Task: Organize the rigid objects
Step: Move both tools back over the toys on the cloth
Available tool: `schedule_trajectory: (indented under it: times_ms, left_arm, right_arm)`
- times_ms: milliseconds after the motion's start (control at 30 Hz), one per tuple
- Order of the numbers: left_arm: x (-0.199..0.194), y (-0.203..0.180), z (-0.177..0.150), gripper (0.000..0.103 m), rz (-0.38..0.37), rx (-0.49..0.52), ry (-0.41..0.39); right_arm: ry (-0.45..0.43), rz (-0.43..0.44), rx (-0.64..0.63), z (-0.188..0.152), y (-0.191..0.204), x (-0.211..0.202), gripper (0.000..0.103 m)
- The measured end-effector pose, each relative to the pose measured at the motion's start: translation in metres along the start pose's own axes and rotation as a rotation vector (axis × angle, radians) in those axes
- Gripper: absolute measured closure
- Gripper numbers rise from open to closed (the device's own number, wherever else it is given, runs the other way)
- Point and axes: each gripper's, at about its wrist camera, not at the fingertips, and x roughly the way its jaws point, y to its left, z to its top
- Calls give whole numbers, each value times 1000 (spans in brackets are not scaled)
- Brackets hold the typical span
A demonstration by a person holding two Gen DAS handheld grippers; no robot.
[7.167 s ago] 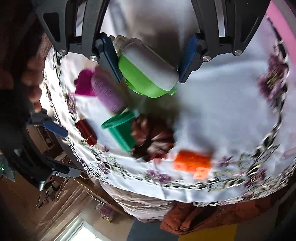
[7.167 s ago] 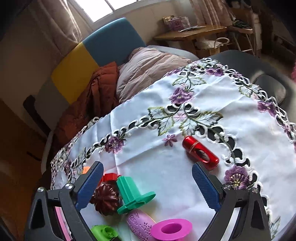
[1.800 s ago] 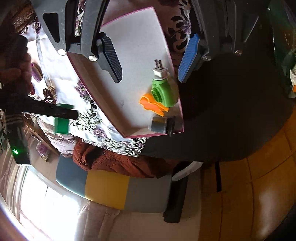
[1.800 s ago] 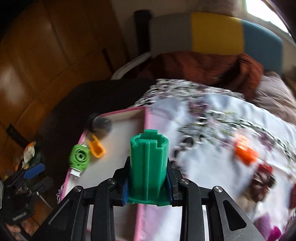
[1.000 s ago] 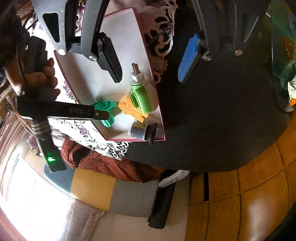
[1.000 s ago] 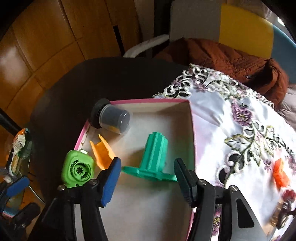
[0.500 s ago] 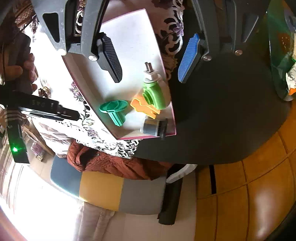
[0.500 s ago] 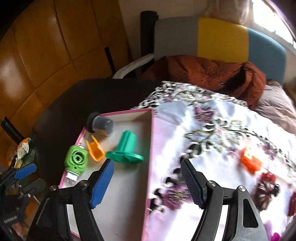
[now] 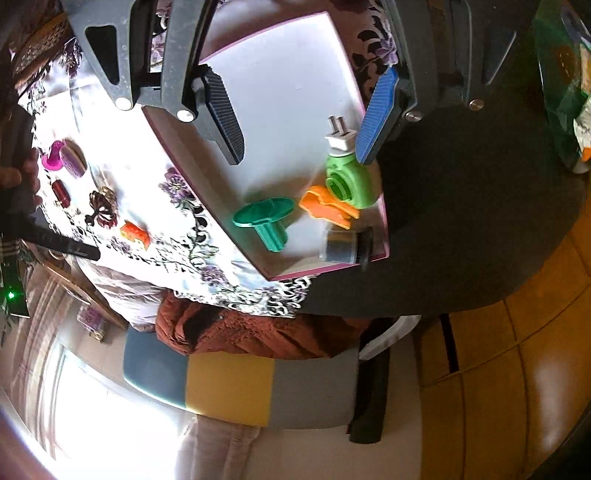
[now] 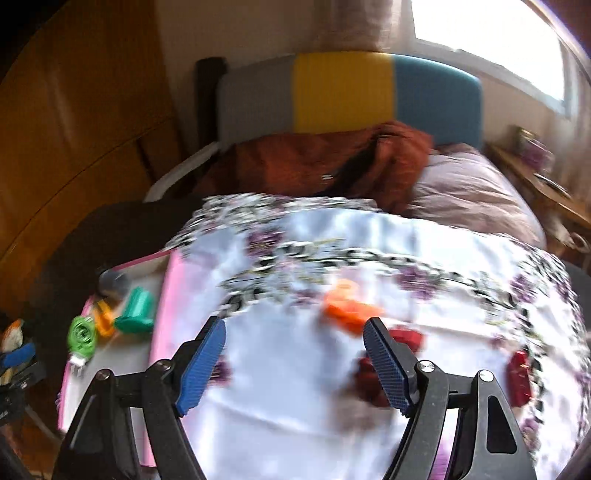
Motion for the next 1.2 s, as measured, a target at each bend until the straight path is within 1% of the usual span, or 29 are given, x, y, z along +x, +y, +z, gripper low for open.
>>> schedule_trajectory:
  times_ms: [167,267,367,400,433,500,600,733,833,933,1100,1200]
  left_arm:
    - [4,-20,6,39,-18,48,4]
    - [8,-34,11,39,-37,76,10]
    - [13,-48,16,39,-48,111,16]
    - [14,-54,18,39,-50,126,16]
    - [16,-60,20,39,-56,141,16]
    - [21,-72,25,39,-71,162,23]
    - [31,-89,33,39,-110,170,44]
    - [47,-115,43,39,-158,187,74]
    - [63,-135,51,39,-167,209,93]
    - [83,-152,58,39,-184,217,130]
    - [114,-183,74,39,-224,222,180]
    - [134,-205,83,39,-248,237,198]
  right_arm:
    - [-36,-98,91,0,-56,-10,24]
    - [-49,-159,162,-8,-89,-10,24]
    - [-37,-182,277,-22,-120,-5,24]
    - [-21,-182,314,-24,-127,-3,24]
    - [-25,-169,358,-25,-136,-4,24]
    - [-45,-161,396,-25,-143,-7,24]
    - [-46,-162,437,-27,-151,-9,23]
    - [-56,-171,472,-29,-157,-12,19]
    - [-62,-170,510,-31,-162,-15,18]
    - [-65,-177,526,-32,-166,-16,18]
    - [-64,-160,538,-32,-167,-16,17]
    - [-63,-149,535,-31,-166,-16,17]
